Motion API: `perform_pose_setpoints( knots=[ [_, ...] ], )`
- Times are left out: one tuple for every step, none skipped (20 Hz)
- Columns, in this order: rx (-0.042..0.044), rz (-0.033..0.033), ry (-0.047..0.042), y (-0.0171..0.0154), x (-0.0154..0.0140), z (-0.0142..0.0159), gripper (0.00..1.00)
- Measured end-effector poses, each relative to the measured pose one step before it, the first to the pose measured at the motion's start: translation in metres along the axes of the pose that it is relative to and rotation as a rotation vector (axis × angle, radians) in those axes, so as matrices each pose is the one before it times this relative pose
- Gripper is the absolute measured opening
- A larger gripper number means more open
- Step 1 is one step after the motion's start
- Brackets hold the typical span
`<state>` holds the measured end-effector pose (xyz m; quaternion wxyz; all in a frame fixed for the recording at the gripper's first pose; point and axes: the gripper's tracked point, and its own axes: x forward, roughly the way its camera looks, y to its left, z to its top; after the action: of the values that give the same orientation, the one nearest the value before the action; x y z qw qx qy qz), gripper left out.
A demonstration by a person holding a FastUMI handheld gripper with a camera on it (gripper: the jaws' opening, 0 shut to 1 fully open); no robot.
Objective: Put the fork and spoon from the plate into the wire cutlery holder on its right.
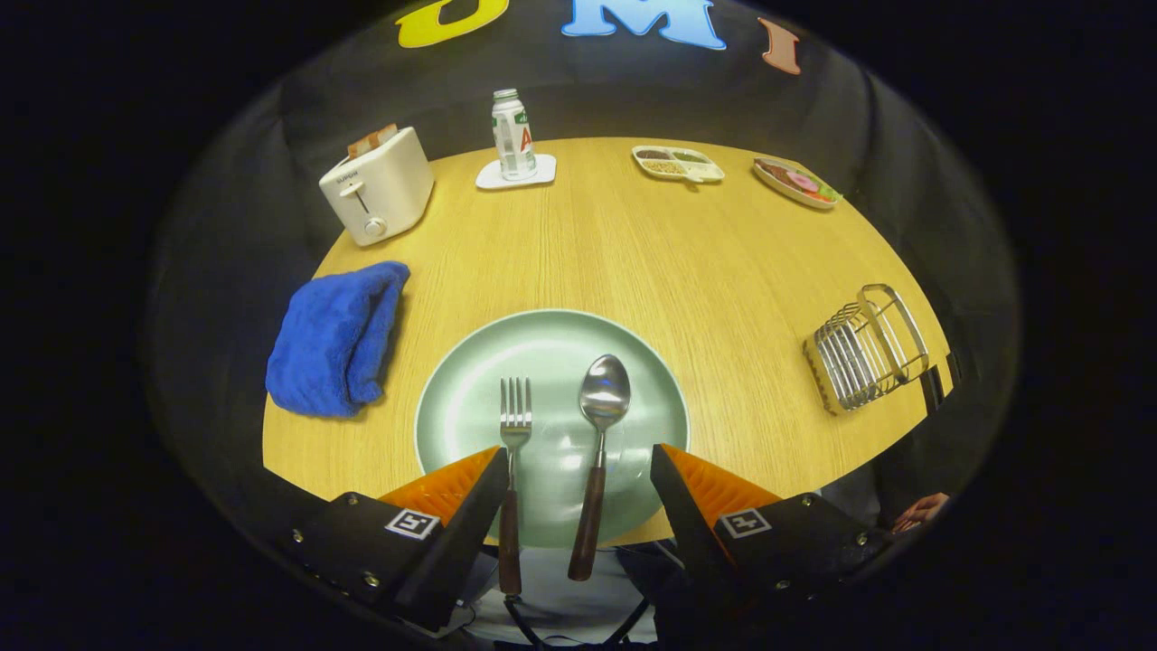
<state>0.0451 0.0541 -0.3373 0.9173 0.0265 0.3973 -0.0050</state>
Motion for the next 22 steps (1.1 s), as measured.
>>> perform_pose_setpoints(
  knots=[
    [0.00545, 0.00310, 0.01006, 0.00113, 0.00266, -0.00299, 0.97],
    [0.00522, -0.00034, 0.00889, -0.00013, 0.00241, -0.00161, 0.97],
    [0.00392, 0.00078, 0.00799, -0.00057, 0.00281, -0.00330, 0.97],
    [0.00136, -0.00009, 0.00577, -0.00094, 0.00120, -0.00156, 0.97],
    [-0.00067, 0.00045, 0.00567, -0.00105, 0.00212, -0.00199, 0.96],
    [-0.00070, 0.00233, 0.00711, -0.00034, 0.00215, -0.00150, 0.95],
    [-0.00077, 0.00281, 0.00733, -0.00059, 0.00202, -0.00158, 0.95],
    [-0.00272, 0.00028, 0.00528, -0.00121, 0.00139, -0.00040, 0.95],
    [-0.00384, -0.00953, 0.00660, -0.00285, 0.00098, -0.00041, 0.95],
    [-0.00704, -0.00888, 0.01207, -0.00343, 0.00273, -0.00396, 0.87],
    [-0.00255, -0.00542, 0.00976, -0.00122, -0.00005, -0.00123, 0.84],
    [0.00278, 0.00960, 0.00202, 0.00266, 0.00101, 0.00017, 0.84],
    [-0.00286, 0.00246, 0.00544, -0.00047, 0.00073, -0.00055, 0.83],
    [-0.00476, 0.00134, 0.00774, -0.00132, 0.00457, 0.00018, 0.67],
    [-0.00961, -0.00678, 0.01147, -0.00279, 0.00151, -0.00227, 0.65],
    [-0.00453, 0.01289, 0.00013, 0.00217, -0.00022, -0.00151, 0.64],
    [-0.00728, 0.02365, 0.00004, 0.00322, 0.00232, 0.00024, 0.64],
    [-0.00490, 0.00641, 0.00684, 0.00036, 0.00185, -0.00217, 0.42],
    [-0.01095, -0.01208, 0.01477, -0.00403, 0.00144, -0.00337, 0.35],
    [-0.00973, -0.00335, 0.01084, -0.00149, 0.00096, -0.00137, 0.35],
    [-0.00501, 0.00672, 0.00318, 0.00261, -0.00368, -0.00085, 0.35],
    [-0.01016, 0.00480, -0.00171, -0.00127, 0.00021, 0.00140, 0.25]
  ],
)
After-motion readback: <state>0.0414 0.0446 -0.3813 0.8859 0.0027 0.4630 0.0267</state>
